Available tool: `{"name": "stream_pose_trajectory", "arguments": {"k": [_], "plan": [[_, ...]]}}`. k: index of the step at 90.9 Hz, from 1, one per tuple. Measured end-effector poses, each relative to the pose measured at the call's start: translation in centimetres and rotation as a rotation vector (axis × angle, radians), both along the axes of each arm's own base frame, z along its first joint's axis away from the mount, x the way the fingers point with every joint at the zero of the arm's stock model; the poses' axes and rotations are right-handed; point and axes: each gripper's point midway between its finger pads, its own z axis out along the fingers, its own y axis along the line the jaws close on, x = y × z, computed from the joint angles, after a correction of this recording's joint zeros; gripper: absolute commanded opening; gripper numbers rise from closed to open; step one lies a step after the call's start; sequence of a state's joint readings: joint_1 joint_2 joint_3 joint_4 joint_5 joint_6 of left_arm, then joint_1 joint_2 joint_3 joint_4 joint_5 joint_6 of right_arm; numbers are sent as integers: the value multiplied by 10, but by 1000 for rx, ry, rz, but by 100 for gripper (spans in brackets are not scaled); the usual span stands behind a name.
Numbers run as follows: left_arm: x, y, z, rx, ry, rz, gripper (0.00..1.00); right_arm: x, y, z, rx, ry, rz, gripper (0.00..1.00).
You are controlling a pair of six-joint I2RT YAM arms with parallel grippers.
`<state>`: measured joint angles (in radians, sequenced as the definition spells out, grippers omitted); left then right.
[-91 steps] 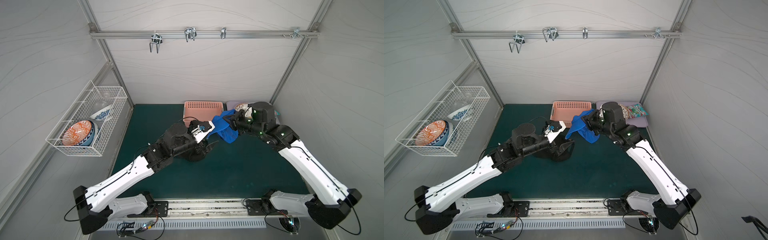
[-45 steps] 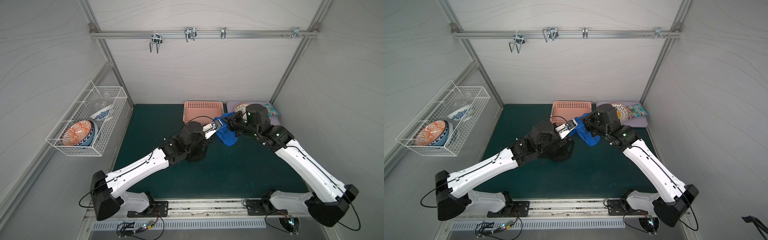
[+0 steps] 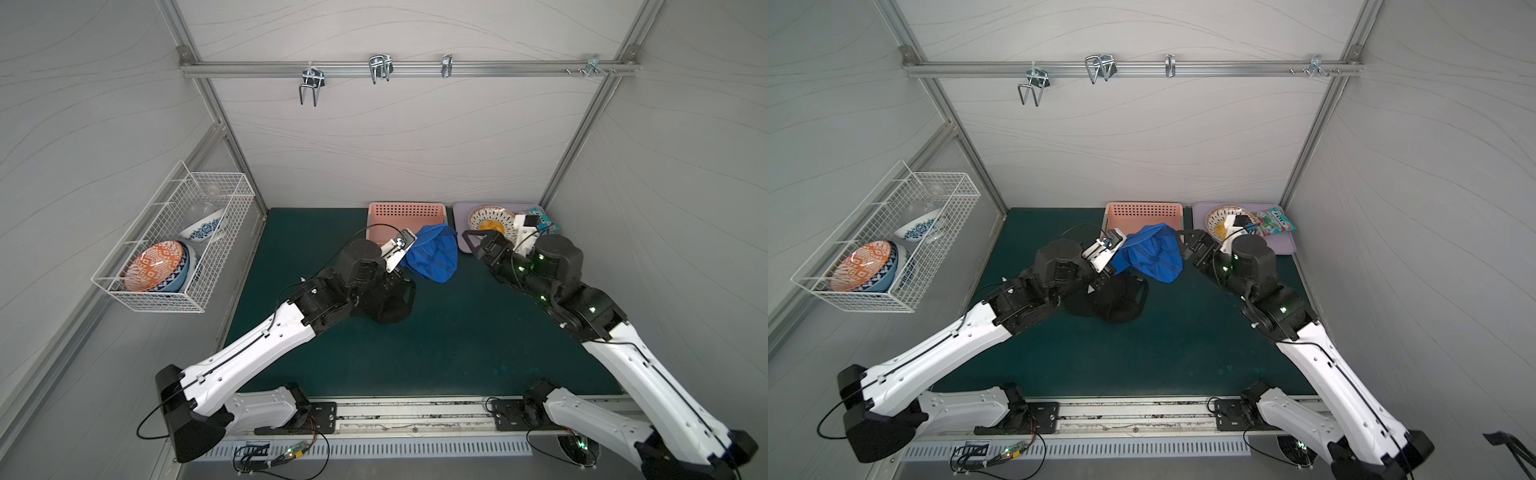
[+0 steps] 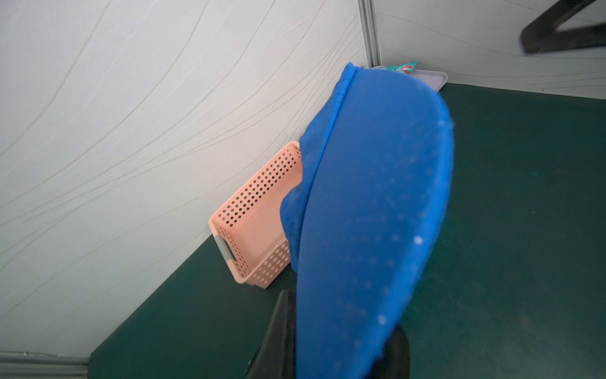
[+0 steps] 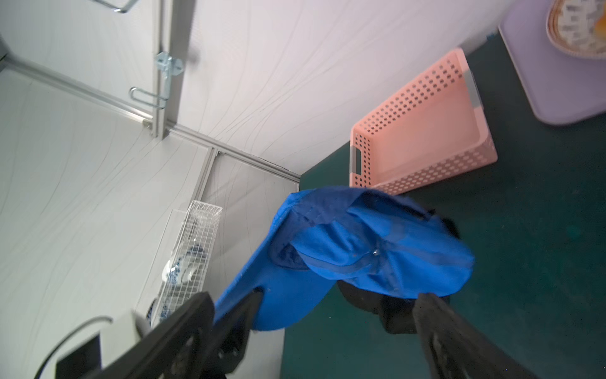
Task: Turn the baseball cap inside out
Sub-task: Turn over the baseball cap.
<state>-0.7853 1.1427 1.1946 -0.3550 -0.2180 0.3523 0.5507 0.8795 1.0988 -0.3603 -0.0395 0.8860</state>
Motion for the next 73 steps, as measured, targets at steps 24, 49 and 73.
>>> {"name": "stream_pose_trajectory", "arguments": {"k": [24, 49, 73], "plan": [[-28, 45, 45, -177, 140, -134, 0, -9, -24, -23, -178, -201, 301, 93], [-76, 23, 99, -330, 227, -413, 0, -20, -18, -67, -140, -142, 480, 64], [-86, 12, 97, -383, 319, -499, 0, -17, -22, -78, -96, -116, 463, 56]]}}
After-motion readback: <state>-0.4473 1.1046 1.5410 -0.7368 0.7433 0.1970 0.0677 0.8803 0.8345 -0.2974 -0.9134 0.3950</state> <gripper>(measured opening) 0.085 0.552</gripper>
